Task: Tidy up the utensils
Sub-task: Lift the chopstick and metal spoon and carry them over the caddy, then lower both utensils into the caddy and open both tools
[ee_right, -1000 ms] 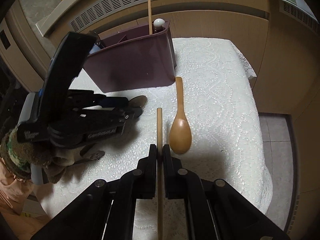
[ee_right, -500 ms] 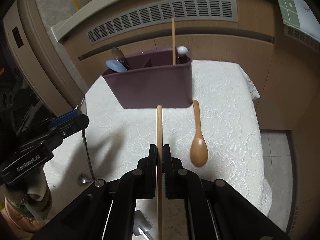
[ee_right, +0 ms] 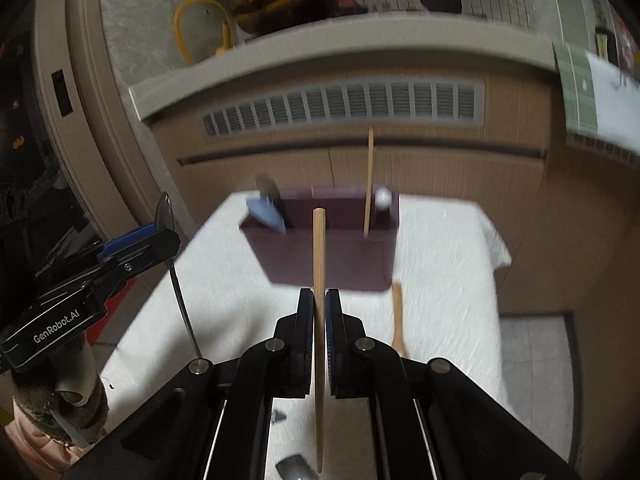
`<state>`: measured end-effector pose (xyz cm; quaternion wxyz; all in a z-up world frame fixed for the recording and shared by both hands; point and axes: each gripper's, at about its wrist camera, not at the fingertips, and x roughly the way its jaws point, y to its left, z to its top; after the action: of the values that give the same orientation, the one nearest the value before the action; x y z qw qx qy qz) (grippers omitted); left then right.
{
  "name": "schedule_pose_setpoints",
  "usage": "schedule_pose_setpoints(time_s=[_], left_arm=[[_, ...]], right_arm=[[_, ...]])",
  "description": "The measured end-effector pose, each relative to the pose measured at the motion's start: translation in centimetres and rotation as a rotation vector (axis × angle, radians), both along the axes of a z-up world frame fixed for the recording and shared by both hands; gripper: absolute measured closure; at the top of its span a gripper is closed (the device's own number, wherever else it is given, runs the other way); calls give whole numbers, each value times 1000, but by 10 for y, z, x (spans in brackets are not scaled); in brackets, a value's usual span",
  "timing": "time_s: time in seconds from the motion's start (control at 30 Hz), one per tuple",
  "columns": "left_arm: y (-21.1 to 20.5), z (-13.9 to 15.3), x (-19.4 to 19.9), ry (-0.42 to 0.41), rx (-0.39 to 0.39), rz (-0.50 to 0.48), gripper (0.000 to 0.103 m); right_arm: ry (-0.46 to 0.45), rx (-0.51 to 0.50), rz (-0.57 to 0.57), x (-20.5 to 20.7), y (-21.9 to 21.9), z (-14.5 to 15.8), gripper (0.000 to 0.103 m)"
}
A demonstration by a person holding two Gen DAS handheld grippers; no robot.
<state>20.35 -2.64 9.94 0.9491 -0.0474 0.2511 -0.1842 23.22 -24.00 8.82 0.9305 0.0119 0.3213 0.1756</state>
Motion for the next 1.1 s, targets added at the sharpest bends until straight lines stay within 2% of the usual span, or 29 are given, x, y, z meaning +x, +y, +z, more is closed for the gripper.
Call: schedule_pose_setpoints(time_s=[0.1,0.2,0.27,0.37,0.47,0.7,0.97,1.1], left_arm=[[1,49,15,-96,-27,-10,70],[4,79,31,-196,-72,-11,70],[7,90,47,-226,-95,-3,69],[11,89,71,-217,-125,-1,69],[15,79,97,-186,-151,-8,69],[15,36,146,-123,-161,-3,69],[9,-34,189,34,-144,-3,69],[5,-64,201,125,-143,-27,68]], right_arm=[[-161,-12,-18,10,-1,58,97],[-272,-8,-35,28,0,103,97],[-314,-3,-44,42,2,118,97],[-321,18,-50,75,6,122,97],[-307,29,-47,99,11,113,97],[-262,8,-34,141,22,58,97],[-67,-37,-26,178,26,-19,97],[61,-60,6,185,25,-51,95]])
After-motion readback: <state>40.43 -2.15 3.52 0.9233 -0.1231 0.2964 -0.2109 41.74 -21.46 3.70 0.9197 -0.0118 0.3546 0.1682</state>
